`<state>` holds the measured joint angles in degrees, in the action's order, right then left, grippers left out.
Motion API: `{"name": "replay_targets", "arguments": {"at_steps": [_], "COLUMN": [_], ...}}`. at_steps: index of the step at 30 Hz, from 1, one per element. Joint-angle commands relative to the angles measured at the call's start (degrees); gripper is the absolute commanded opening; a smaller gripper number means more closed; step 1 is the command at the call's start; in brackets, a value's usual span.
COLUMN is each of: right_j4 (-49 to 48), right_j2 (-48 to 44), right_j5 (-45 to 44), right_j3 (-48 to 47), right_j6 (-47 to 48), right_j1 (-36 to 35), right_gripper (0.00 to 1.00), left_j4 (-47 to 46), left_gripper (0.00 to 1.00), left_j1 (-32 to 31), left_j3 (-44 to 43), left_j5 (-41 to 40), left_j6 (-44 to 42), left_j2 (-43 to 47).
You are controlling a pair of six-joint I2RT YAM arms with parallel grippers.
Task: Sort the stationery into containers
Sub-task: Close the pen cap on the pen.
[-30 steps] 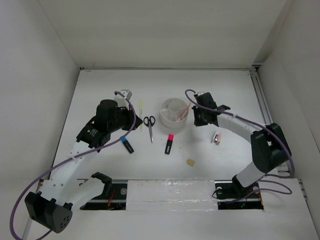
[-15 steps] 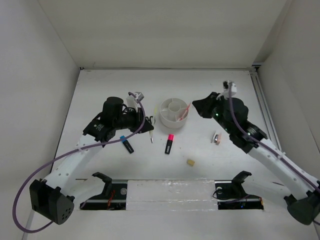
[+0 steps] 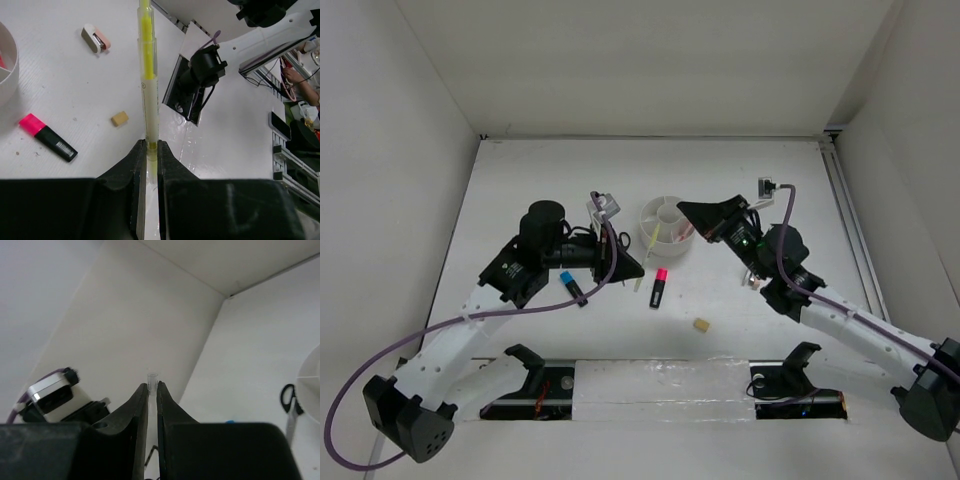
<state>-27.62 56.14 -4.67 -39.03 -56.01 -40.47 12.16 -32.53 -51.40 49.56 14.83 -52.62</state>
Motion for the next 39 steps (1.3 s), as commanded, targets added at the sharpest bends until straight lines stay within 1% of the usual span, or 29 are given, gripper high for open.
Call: {"name": "replay_targets", "arguments": {"at_steps": [1, 2, 4, 10, 21, 28, 39], "right_j4": [-14.04, -14.04, -14.57, -17.99, -17.47, -21.68, -22.75], "right_j2": [-0.94, -0.94, -1.47, -0.34, 0.20, 2.04, 3.10], "right_j5": [0.81, 0.02, -1.13, -0.61, -2.36, -0.52, -0.52], "right_j3": [-0.35, -0.35, -0.35, 0.87, 1.41, 3.08, 2.55], "right_j6": [-2.44, -1.92, -1.91, -3.23, 0.02, 1.25, 1.25], "right_j1": [-3.38, -4.96, -5.58, -6.11, -6.64, -7.17, -8.84], "right_gripper": [0.00, 0.00, 0.00, 0.00, 0.00, 0.00, 0.00], "left_j4": [-2.68, -2.67, -2.14, -2.14, -2.14, -2.76, -2.76], "left_gripper": [0.00, 0.00, 0.00, 0.00, 0.00, 0.00, 0.00], "left_j1": [0.10, 0.10, 0.10, 0.10, 0.10, 0.10, 0.10], "left_j3": [-0.28, -0.28, -0.28, -0.28, -0.28, -0.28, -0.28], "left_j5": [2.56, 2.56, 2.56, 2.56, 1.95, 0.10, -0.43], "left_j6": [-0.42, -0.42, -0.42, -0.42, -0.42, 0.11, 0.11], "left_j2": [-1.16, -1.78, -2.83, -2.84, -1.26, 0.94, -0.11]}}
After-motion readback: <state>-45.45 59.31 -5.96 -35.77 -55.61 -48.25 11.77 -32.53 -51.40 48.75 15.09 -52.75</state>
